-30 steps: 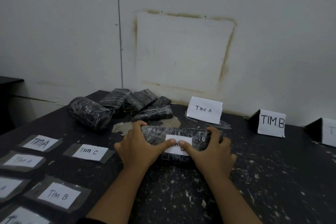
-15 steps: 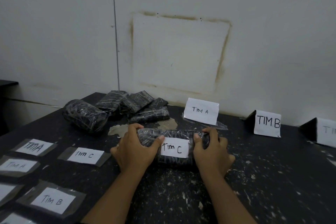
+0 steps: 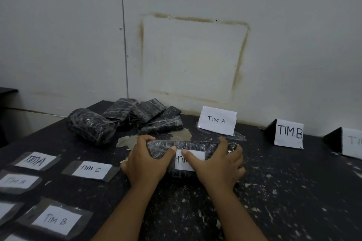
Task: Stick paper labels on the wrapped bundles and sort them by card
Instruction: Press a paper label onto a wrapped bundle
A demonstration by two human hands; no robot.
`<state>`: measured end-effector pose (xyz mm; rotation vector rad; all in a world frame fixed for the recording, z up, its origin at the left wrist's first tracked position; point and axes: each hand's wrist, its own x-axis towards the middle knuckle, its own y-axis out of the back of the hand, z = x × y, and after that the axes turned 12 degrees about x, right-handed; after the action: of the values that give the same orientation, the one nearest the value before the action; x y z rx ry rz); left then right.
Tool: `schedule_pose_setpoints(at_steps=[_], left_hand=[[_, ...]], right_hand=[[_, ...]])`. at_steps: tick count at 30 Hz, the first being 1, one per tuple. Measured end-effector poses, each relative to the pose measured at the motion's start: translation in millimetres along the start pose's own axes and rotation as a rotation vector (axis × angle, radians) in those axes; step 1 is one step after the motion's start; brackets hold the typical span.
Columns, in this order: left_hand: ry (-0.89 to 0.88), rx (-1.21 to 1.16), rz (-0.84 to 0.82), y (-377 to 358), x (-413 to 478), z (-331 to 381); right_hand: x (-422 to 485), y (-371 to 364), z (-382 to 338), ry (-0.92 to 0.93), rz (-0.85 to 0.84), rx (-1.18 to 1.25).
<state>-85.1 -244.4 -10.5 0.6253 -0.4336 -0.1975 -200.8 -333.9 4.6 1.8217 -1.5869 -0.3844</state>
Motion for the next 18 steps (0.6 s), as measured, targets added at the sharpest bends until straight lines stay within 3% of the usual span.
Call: schedule_pose_setpoints(at_steps=[11, 18], left_hand=[[-0.003, -0.005, -0.02, 1.1, 2.1, -1.7], [-0.044, 0.14, -0.059, 3.3, 2.1, -1.2]], right_hand=[[21.5, 15.6, 24.3, 0.098, 0.01, 0.38], [15.4, 13.4, 28.7, 0.214, 0.067, 0.239]])
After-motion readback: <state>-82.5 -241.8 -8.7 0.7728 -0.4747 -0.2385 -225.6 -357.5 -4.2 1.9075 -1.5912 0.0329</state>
